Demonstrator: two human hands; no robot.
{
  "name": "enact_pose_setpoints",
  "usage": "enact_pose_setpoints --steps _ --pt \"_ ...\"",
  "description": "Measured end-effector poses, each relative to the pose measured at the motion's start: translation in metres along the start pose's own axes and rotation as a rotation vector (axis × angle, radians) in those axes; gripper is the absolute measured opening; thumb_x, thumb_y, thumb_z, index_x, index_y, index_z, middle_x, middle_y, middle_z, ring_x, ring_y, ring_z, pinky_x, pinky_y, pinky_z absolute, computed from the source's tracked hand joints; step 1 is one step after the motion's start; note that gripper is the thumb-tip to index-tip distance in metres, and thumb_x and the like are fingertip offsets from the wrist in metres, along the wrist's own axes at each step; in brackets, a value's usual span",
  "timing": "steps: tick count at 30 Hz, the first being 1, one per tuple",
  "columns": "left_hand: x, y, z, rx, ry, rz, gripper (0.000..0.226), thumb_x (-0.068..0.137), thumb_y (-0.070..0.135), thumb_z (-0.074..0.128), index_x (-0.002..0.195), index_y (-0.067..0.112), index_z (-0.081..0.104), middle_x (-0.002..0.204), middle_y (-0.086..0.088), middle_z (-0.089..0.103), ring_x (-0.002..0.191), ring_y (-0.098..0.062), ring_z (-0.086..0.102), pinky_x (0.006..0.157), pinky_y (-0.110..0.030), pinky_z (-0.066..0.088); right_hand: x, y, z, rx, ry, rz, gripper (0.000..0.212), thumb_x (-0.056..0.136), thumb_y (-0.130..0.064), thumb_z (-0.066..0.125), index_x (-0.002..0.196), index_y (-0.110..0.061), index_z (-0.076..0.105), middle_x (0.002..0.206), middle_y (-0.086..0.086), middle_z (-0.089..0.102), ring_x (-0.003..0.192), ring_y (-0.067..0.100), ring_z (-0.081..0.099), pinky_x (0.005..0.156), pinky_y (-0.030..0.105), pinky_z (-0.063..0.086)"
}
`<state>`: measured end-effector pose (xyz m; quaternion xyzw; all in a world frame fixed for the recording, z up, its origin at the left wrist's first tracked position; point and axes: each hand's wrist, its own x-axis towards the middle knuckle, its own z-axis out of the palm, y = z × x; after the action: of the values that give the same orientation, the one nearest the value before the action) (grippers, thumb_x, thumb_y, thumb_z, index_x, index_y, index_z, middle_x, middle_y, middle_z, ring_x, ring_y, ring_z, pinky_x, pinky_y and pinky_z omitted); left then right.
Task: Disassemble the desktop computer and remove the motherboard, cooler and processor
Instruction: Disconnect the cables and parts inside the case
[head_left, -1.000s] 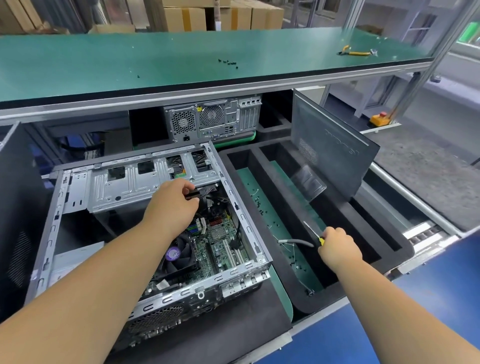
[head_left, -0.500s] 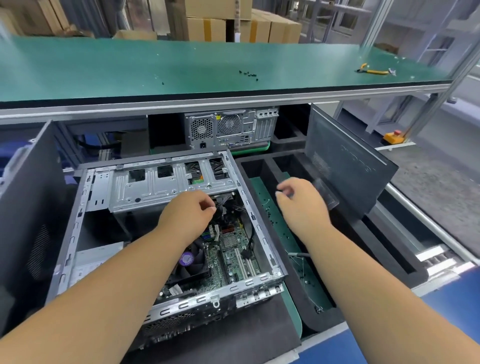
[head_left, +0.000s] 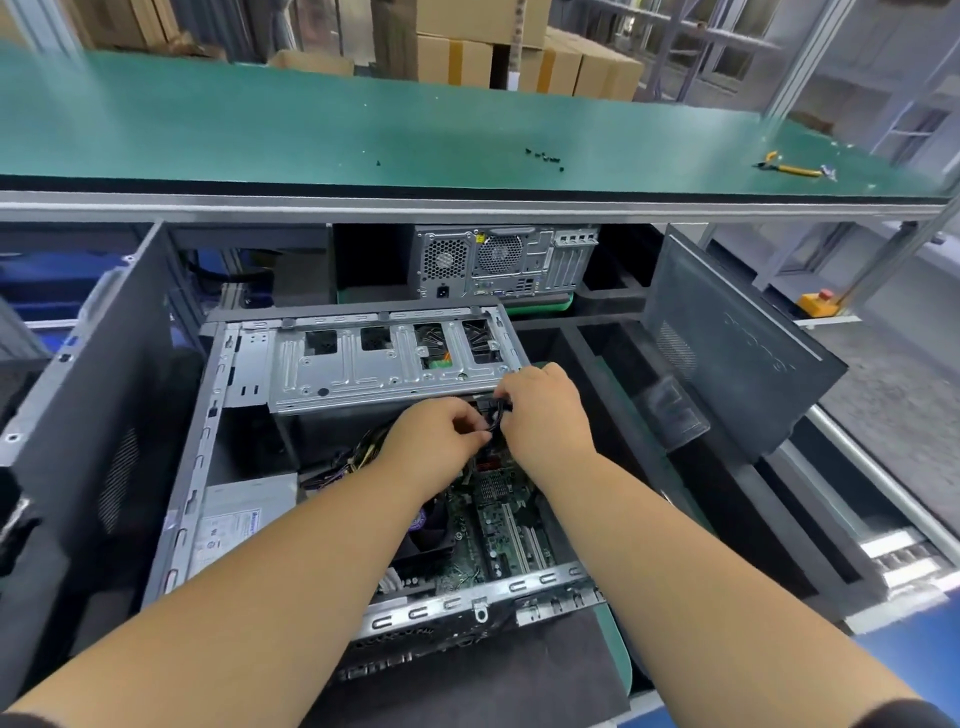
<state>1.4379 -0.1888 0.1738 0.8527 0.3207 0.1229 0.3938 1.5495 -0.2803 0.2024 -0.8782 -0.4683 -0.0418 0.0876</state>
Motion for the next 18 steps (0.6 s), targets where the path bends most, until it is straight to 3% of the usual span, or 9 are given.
enact_pose_setpoints --steps 7,12,18 --pt "0.0013 -0.0020 0.0025 -0.162 -0.024 -0.036 0.005 0.083 0.030 0.075 0.080 0.031 0.071 0.087 0.010 0.070 0.083 -0.013 0.064 0.068 -0.022 0.045 0.0058 -0.0026 0.0009 0.002 -0.026 -0.005 0.016 0.091 -0.010 0.060 0.105 -0.016 0.067 0.105 0.002 0.064 0.105 0.021 0.046 0.083 0.027 0.039" --pt "-0.0005 0.0001 0.0042 -0.202 -0.009 -0.058 0.005 0.083 0.031 0.075 0.087 0.029 0.077 0.087 0.009 0.074 0.082 -0.017 0.068 0.065 -0.013 0.045 0.0043 -0.0046 -0.0034 0.007 -0.041 0.020 0.014 0.089 -0.007 0.062 0.100 -0.015 0.066 0.103 0.002 0.063 0.105 0.020 0.045 0.074 0.023 0.032" --pt "0.0019 -0.0001 0.0097 -0.454 -0.094 -0.121 0.008 0.080 0.025 0.079 0.086 0.030 0.077 0.083 0.023 0.068 0.077 0.015 0.058 0.062 -0.001 0.037 0.0048 -0.0042 -0.0069 -0.031 -0.079 0.002 0.019 0.088 -0.006 0.063 0.104 -0.014 0.065 0.103 0.002 0.062 0.107 0.020 0.045 0.075 0.023 0.035"
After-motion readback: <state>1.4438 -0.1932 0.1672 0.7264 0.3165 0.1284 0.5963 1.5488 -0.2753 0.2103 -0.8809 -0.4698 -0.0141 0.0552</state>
